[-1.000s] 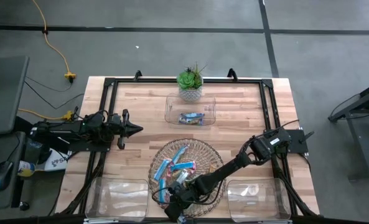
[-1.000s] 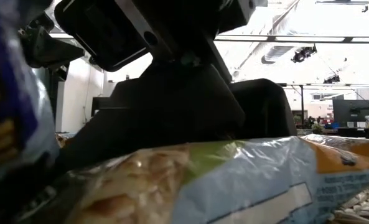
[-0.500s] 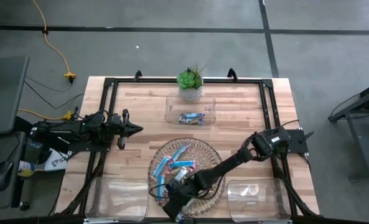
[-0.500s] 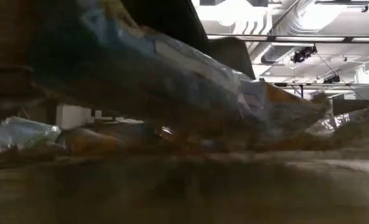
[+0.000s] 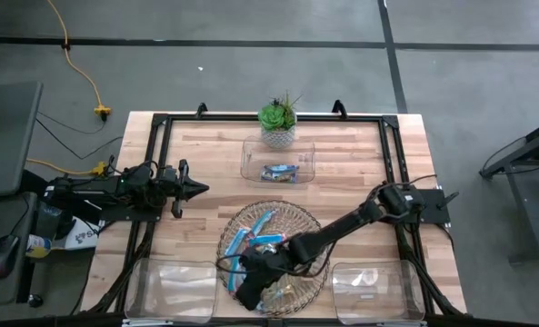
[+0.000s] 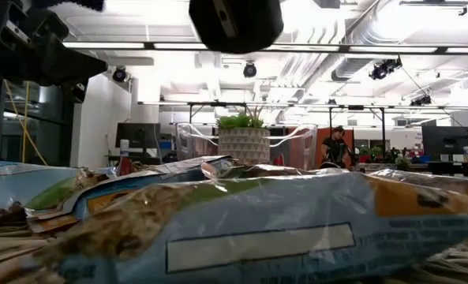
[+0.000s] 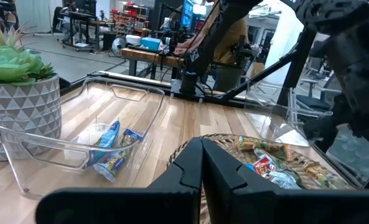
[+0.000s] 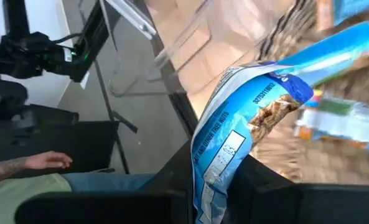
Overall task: Pick and place Granola Bars by type
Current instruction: Put the blue granola bar into the top transparent bin
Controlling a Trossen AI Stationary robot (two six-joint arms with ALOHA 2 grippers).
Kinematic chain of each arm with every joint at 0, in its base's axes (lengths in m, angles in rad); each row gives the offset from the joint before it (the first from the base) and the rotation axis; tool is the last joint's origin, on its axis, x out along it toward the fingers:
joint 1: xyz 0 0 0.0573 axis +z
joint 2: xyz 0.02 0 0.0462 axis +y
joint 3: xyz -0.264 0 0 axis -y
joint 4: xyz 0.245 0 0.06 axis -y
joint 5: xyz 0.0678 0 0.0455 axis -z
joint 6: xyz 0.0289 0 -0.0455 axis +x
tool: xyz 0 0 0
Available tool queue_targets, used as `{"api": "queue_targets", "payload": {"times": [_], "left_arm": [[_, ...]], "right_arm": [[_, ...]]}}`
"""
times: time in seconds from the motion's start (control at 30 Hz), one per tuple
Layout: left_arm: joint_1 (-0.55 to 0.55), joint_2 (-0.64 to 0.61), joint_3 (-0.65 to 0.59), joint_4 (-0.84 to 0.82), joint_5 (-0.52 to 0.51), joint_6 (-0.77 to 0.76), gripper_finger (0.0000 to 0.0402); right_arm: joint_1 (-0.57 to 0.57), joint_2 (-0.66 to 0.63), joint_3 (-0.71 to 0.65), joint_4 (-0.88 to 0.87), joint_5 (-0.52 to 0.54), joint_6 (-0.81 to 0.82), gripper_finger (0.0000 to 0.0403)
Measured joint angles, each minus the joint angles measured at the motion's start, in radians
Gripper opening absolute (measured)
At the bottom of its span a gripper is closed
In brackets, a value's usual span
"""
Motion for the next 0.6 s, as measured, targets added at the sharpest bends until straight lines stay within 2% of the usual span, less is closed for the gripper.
{"api": "queue_targets", "payload": {"times": [0.3, 0.6], "left_arm": [[0.0, 0.0, 0.0, 0.0, 0.0, 0.0, 0.0001], [0.0, 0.0, 0.0, 0.0, 0.0, 0.0, 0.0001]], "right_arm": [[-0.034, -0.071, 0.0, -0.047, -0.003, -0.178, 0.0045], [-0.097, -0.163, 0.0, -0.248, -0.003, -0.366, 0.0045]]}}
